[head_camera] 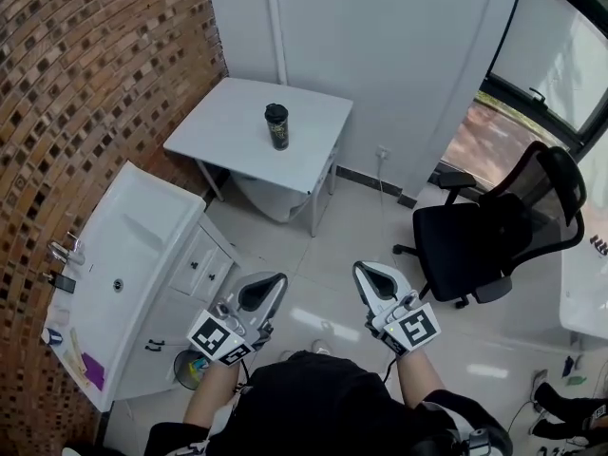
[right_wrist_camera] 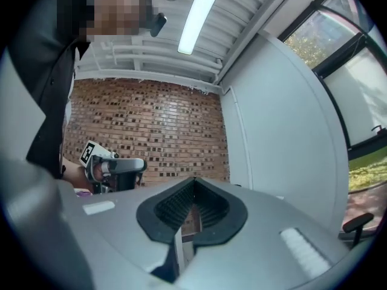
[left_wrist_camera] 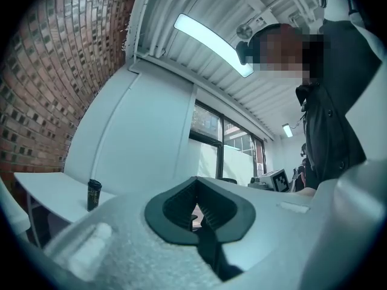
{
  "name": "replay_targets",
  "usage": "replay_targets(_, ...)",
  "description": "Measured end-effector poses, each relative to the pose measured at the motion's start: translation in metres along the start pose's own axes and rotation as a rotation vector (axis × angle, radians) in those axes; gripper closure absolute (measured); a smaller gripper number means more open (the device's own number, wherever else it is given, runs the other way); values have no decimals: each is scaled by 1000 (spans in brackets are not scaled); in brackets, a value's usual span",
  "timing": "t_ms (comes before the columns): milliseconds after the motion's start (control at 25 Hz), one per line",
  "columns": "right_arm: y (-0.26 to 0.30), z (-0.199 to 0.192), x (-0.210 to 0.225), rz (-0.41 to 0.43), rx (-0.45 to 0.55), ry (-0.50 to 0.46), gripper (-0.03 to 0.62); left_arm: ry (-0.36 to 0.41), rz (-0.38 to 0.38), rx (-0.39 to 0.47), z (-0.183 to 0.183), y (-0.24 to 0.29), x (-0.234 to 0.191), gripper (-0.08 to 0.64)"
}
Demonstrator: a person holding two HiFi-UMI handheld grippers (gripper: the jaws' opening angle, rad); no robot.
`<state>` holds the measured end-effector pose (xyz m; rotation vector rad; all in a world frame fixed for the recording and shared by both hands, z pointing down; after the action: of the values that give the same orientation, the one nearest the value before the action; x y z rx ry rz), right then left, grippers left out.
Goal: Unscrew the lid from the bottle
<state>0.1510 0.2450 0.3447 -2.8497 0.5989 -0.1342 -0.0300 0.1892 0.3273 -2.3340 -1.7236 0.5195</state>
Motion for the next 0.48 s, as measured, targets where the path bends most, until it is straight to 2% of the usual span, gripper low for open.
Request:
replay_targets(80, 2, -1, 1, -26, -2, -4, 587, 10, -10, -2, 3, -1, -4, 558)
replay_targets(240, 17, -4, -3, -11, -13, -28, 588, 69, -2, -16, 4, -10, -13, 558)
replay_targets(480, 53, -12, -38, 62, -58, -77, 587, 113, 20, 7, 14, -37, -36, 558)
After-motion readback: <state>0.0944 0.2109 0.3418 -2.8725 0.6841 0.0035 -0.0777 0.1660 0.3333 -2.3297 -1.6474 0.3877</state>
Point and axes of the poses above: the fingertips, and each gripper's own axes: y forward along the fingers, x to its right, z out of its top, the point moved 4 cm from there along -y, backward along the fingers, and after that the axes turned 11 degrees about x, right-handed, at the moved point
